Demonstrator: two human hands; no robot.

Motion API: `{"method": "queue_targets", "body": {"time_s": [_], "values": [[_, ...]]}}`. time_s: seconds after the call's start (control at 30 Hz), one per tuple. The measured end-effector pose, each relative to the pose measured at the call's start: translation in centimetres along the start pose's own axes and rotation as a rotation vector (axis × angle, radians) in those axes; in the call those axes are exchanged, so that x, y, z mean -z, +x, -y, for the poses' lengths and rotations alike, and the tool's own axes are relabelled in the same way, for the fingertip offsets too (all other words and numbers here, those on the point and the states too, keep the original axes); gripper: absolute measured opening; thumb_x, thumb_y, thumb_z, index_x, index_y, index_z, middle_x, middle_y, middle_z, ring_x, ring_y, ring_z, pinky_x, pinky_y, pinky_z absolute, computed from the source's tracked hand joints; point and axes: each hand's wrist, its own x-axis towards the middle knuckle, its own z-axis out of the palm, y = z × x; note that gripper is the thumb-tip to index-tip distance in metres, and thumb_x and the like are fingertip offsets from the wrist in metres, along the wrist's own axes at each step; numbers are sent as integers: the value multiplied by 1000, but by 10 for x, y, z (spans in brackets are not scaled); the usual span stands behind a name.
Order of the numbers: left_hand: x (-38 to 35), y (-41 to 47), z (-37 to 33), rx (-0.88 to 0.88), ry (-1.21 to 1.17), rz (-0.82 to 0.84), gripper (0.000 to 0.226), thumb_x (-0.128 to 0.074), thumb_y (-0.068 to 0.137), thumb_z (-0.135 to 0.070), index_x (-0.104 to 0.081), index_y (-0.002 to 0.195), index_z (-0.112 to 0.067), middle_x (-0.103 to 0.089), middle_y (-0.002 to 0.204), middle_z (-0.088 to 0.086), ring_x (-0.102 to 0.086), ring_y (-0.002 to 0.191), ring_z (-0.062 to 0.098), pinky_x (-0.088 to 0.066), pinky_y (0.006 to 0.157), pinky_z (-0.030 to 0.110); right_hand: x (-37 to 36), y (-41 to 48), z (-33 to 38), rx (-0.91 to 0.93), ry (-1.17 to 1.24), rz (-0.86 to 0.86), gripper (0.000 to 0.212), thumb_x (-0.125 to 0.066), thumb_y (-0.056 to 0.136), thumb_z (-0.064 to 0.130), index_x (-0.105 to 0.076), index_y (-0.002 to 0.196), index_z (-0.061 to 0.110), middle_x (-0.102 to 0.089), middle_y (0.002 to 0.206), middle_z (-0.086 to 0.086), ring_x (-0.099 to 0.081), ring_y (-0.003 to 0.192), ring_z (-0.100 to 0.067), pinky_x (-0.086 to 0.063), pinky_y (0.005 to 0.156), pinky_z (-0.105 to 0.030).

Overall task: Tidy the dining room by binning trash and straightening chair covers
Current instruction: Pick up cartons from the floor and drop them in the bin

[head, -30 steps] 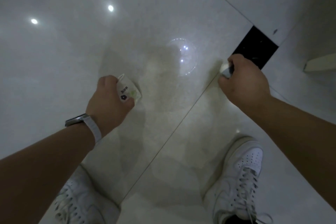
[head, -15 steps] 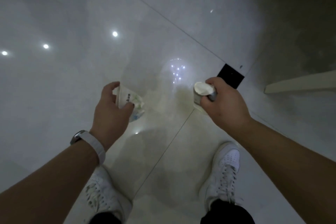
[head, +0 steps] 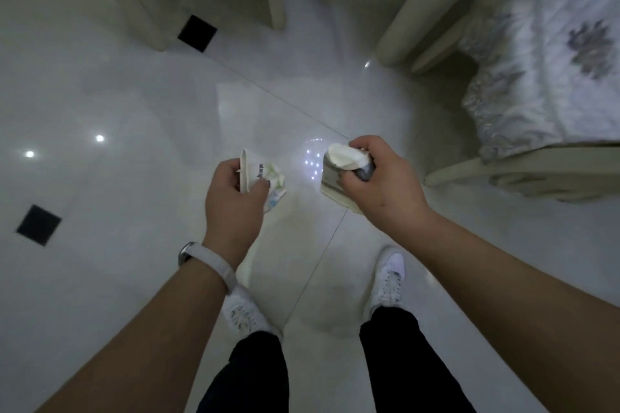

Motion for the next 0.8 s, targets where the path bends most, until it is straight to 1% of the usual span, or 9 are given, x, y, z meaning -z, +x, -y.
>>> {"method": "queue_targets", "body": {"time_s": [0.03,0.1,0.23,0.37,0.47,0.53,0.57,0.67,0.8], "values": [[15,-8,-17,-18,-18,10,26,-69,86,-6,-57,92,-28,-63,84,-13,-60,64,-8,-48,59,13,7,-10,20,13,-2,-4,28,-63,89,25,-54,115,32,-57,86,13,-58,78,-7,-46,60,-25],[48,-23,-49,-46,-52,19,21,-68,86,-6,-58,97,-21,-64,85,-10,-58,62,-12,-45,56,8,20,-32,61,43,-8,-32,27,-64,88,25,-54,113,31,-57,87,12,-58,79,-9,-45,62,-27],[123,-50,-102,-97,-110,20,19,-68,87,-6,-59,99,-17,-65,88,-8,-60,66,-11,-44,56,7,37,-80,142,85,-16,-95,25,-66,87,25,-56,109,32,-60,88,9,-59,81,-16,-48,68,-31],[199,-76,-142,-129,-163,-7,20,-69,86,-8,-60,96,-22,-66,89,-10,-63,72,-2,-49,61,12,51,-132,215,114,-7,-127,25,-66,88,24,-58,110,30,-62,88,9,-60,82,-16,-50,69,-31],[247,-95,-166,-153,-199,-33,22,-69,87,-10,-59,92,-29,-68,91,-9,-66,78,6,-53,67,22,58,-165,258,151,23,-154,24,-67,87,26,-58,108,32,-62,87,10,-60,80,-13,-53,69,-33],[275,-108,-182,-179,-237,-51,24,-69,87,-9,-59,90,-31,-68,92,-8,-66,80,9,-54,69,25,62,-182,283,176,51,-164,25,-68,87,27,-59,109,32,-62,90,11,-60,82,-12,-52,71,-32],[287,-114,-190,-195,-254,-58,25,-69,88,-8,-59,90,-31,-68,91,-8,-66,79,8,-53,67,24,63,-189,294,190,54,-167,26,-69,87,27,-59,110,31,-63,93,9,-61,83,-12,-51,72,-31],[317,-129,-214,-227,-289,-74,24,-69,88,-8,-59,92,-29,-68,89,-10,-65,72,-1,-52,64,19,67,-203,325,243,58,-180,24,-70,86,28,-57,105,33,-64,94,7,-60,82,-11,-48,69,-29],[342,-135,-240,-251,-303,-102,20,-69,88,-8,-62,97,-24,-69,91,-10,-67,77,3,-55,71,27,74,-209,358,297,94,-177,23,-69,85,26,-55,100,37,-63,93,9,-59,80,-5,-42,63,-22]]}}
